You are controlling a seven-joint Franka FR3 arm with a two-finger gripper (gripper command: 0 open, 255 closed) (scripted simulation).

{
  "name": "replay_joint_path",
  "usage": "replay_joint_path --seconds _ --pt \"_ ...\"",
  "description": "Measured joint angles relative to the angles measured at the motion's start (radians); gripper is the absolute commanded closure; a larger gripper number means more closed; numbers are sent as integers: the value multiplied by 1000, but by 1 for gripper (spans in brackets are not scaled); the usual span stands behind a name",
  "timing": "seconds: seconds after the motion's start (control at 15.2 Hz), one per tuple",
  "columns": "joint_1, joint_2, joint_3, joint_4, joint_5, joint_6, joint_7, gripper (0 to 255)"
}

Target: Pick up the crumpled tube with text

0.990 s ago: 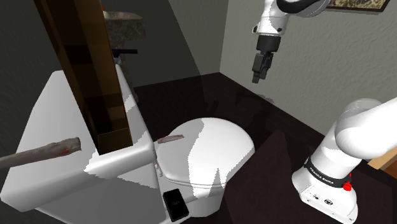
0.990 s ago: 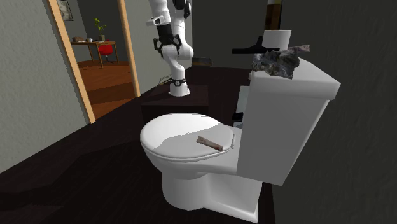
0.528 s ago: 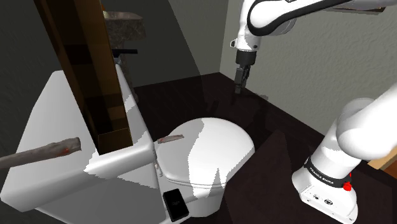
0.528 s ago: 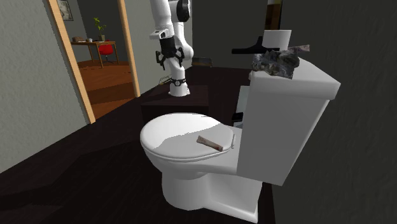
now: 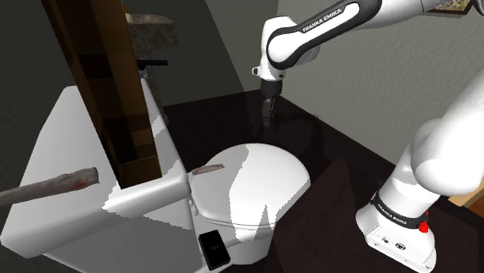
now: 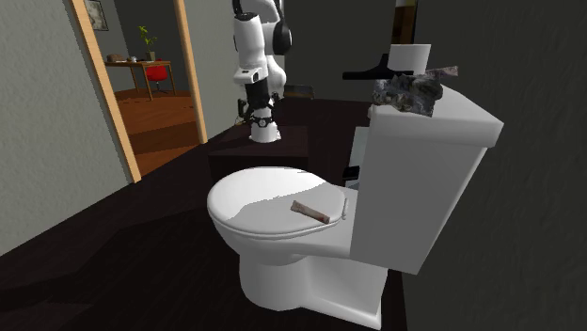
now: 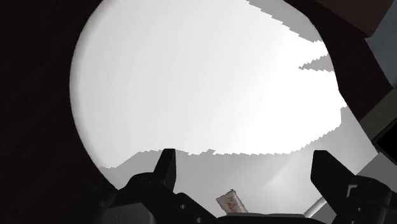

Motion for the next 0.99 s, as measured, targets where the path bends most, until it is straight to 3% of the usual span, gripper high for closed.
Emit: replay_joint_path --seconds 0.53,0.99 --pt "45 309 43 191 -44 119 -83 0" --pt "91 551 72 386 -108 166 -139 0"
